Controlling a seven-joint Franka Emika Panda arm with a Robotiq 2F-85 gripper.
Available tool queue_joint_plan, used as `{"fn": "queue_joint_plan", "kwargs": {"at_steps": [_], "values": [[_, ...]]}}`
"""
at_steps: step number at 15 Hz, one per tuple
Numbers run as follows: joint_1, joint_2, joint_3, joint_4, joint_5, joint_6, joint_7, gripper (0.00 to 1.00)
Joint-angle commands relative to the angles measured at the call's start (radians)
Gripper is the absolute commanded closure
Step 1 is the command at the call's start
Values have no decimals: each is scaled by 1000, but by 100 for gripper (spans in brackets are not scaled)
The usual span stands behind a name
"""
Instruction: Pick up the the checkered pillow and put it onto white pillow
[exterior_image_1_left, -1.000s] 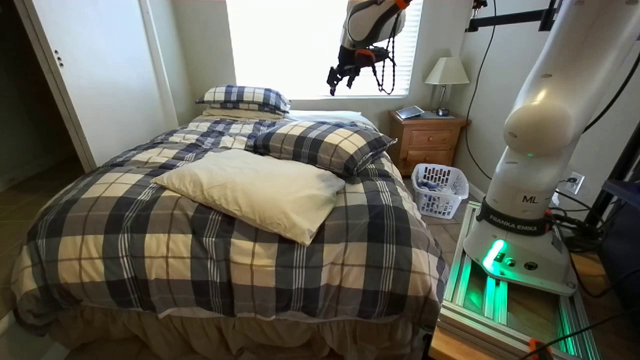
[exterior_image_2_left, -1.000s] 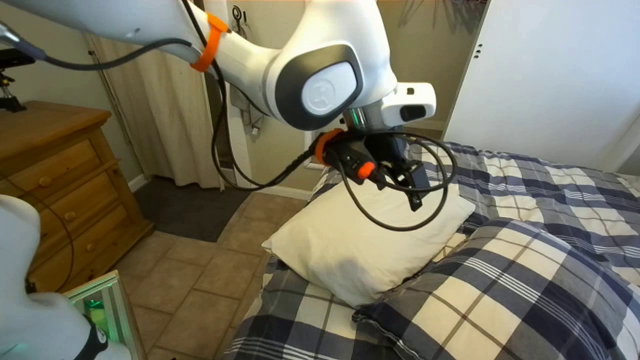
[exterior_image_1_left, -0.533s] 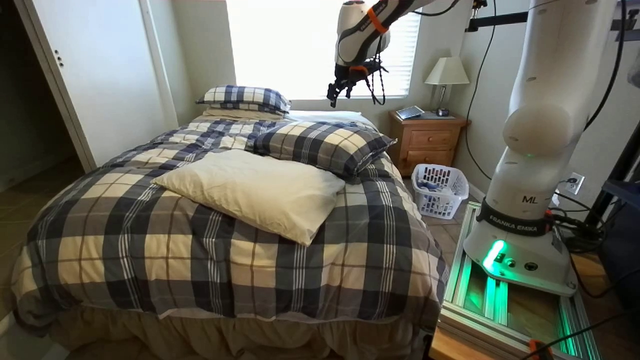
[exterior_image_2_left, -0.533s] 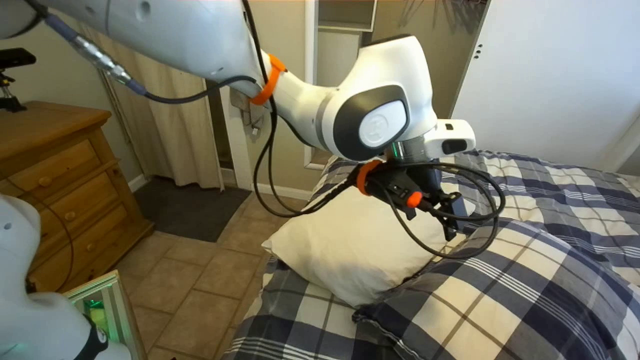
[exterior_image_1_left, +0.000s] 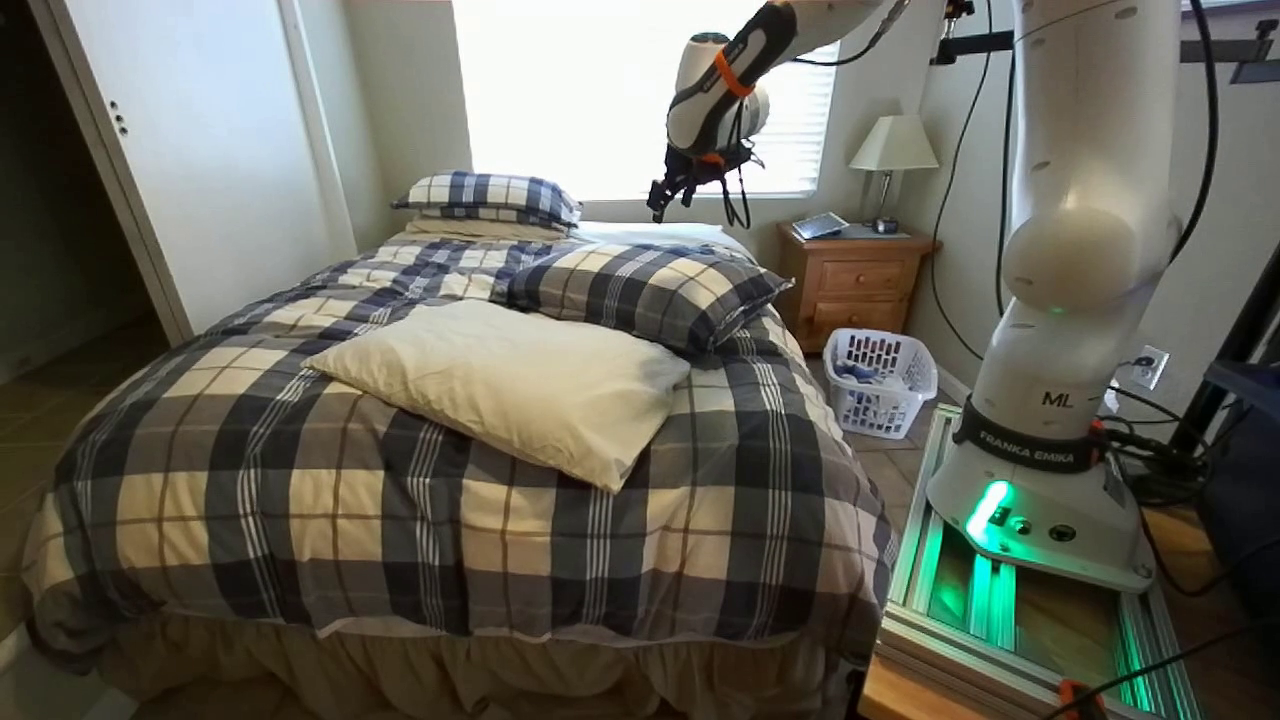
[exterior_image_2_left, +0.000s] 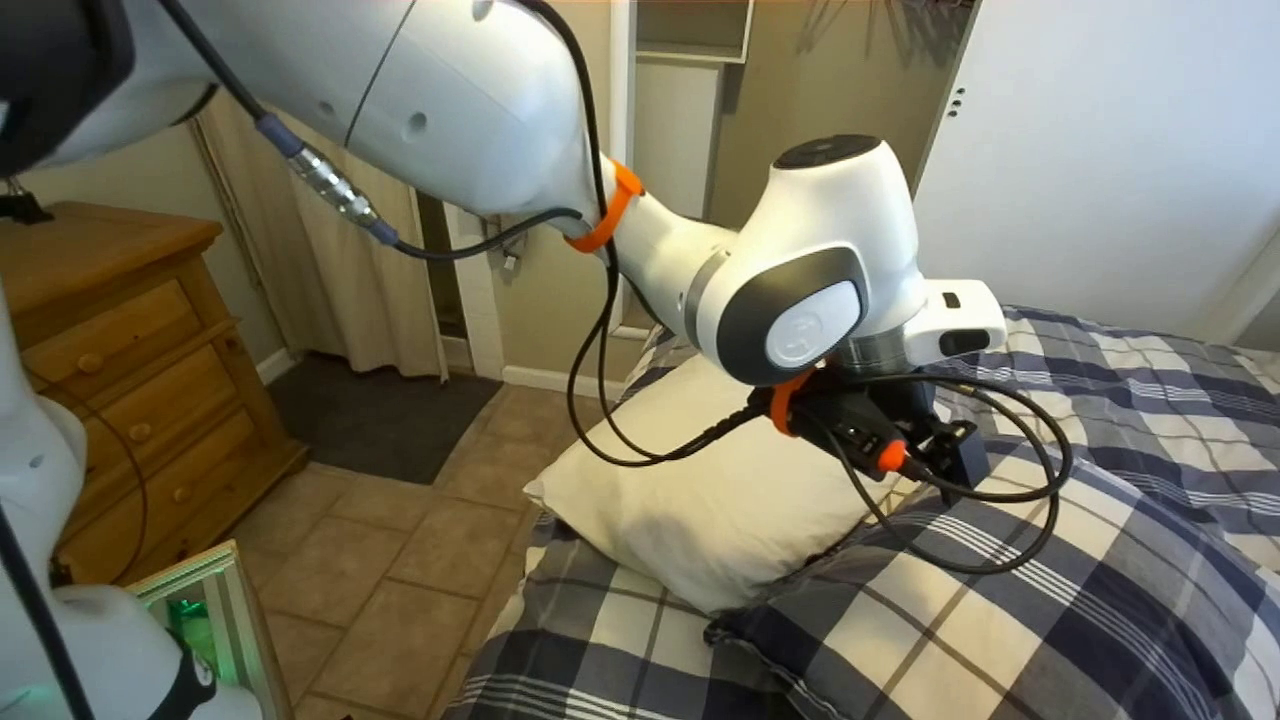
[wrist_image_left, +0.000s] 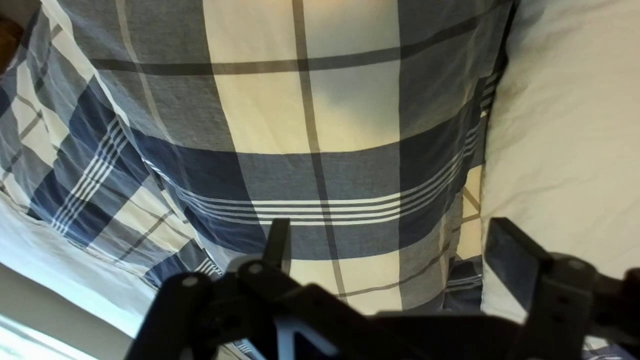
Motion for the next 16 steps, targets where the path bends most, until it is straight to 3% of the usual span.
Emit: {"fn": "queue_joint_plan", "kwargs": {"at_steps": [1,16], "values": [[7,1,-7,4,8,-2,-7,0],[-6,457,-40,450,0,-16,31,0]]}}
